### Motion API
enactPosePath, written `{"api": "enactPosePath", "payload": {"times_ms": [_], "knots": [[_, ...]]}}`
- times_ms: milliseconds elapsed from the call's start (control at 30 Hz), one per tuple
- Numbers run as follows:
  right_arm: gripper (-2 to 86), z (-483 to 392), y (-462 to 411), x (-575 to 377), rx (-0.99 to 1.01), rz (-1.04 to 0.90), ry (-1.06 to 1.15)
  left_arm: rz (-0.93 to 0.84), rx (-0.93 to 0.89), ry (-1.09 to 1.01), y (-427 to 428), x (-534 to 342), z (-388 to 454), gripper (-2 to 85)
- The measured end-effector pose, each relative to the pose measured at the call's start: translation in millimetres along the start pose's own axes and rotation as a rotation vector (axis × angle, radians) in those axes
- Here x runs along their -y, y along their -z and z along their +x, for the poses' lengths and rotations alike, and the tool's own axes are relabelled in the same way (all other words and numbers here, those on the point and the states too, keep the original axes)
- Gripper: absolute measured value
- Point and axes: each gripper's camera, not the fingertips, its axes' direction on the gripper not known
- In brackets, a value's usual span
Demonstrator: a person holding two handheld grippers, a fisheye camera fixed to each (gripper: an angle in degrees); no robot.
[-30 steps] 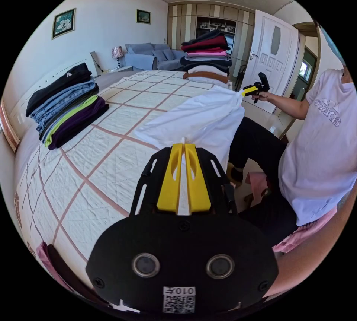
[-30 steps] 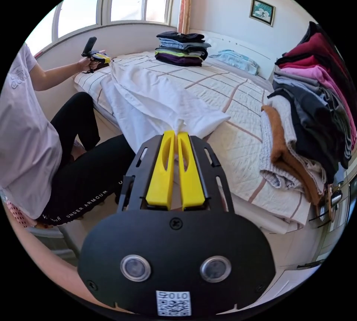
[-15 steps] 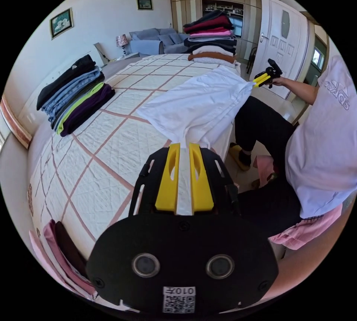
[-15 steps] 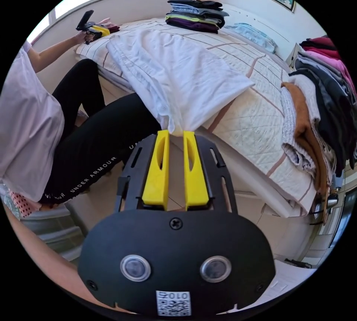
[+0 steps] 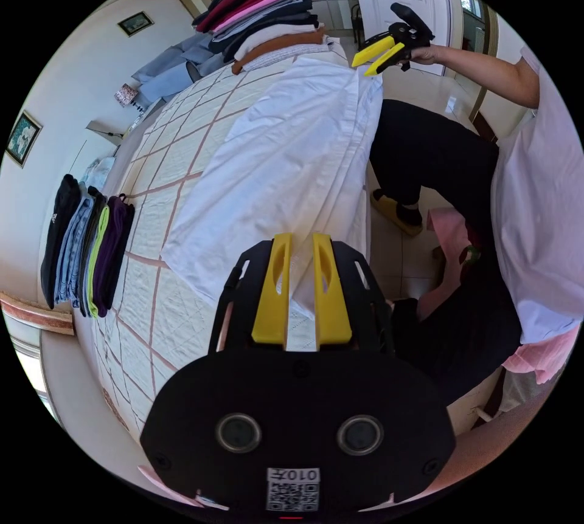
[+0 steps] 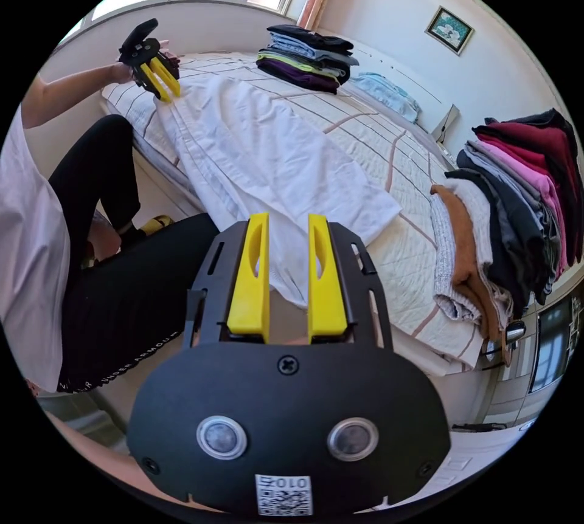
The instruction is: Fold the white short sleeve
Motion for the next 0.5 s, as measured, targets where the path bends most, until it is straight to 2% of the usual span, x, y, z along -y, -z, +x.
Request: {"api": "enactPosePath", "payload": {"times_ms": [233,400,500], "knots": [[4.0,2,-29,17,0.032,-0.086,0.069,0.047,-0.079,0.113,6,-15,-21,0.2],[2.0,0,-5,2,0.112,-0.021,0.063,0.13,-0.118,0.179,21,-31,-33,-0.1],[1.8,0,-16,-16,0.17,-0.06,0.046,0.135,-0.124,0.181,24,-38,-38,0.1]]}}
